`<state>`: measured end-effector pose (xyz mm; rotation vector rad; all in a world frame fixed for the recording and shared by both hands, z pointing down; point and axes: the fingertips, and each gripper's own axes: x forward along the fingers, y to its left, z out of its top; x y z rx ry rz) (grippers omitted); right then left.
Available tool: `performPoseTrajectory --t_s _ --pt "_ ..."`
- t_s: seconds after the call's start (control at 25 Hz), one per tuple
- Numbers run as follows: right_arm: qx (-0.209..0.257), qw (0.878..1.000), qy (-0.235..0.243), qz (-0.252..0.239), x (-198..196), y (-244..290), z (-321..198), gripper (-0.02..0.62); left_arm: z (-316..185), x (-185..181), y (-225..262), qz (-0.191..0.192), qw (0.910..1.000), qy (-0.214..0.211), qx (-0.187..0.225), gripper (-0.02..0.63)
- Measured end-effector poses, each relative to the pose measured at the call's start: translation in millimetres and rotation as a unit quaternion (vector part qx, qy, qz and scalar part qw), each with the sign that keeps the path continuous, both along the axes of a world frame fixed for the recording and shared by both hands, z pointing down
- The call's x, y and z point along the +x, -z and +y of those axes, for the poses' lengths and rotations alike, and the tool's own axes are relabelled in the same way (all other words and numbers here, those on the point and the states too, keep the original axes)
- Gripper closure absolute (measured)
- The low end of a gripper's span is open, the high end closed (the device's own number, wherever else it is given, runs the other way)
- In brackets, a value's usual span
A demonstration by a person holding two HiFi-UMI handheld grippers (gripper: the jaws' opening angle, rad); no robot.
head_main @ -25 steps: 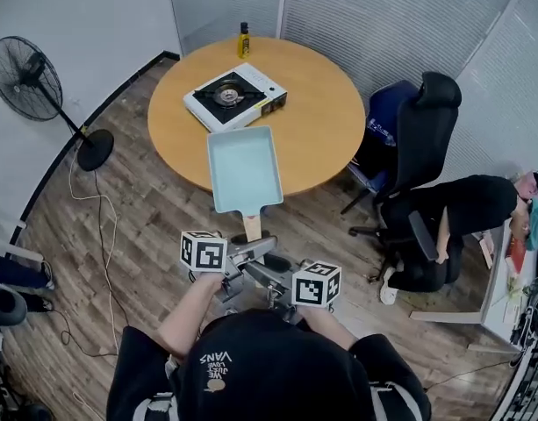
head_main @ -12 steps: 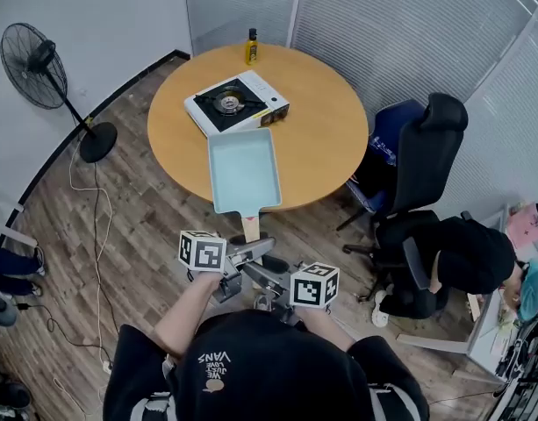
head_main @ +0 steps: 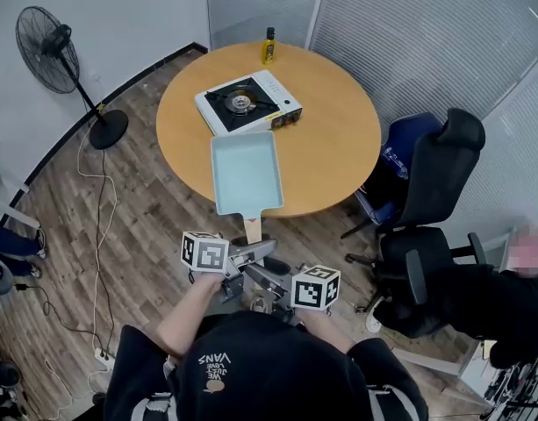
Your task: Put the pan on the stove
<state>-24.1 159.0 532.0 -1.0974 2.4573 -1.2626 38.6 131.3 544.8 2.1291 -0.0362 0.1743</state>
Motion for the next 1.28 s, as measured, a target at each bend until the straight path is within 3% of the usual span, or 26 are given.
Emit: performPoseTrajectory --t_s 0.2,0.4,1.28 --pt "-0.003 1.000 -0.003 0.007 -3 -2 -22 0.439 -21 -2 -2 0.005 1.0000 -0.003 -0.007 0.428" --pt "-0.015 1.000 -0.021 0.009 -5 -3 -79 0.439 -76 -4 -4 0.002 0.9997 -0.016 -0.020 0.428" --pt "-0.004 0.995 -0.100 0.023 -26 -2 -207 0.439 -196 -23 -3 0.002 0.9966 -0.082 -0.012 0.428"
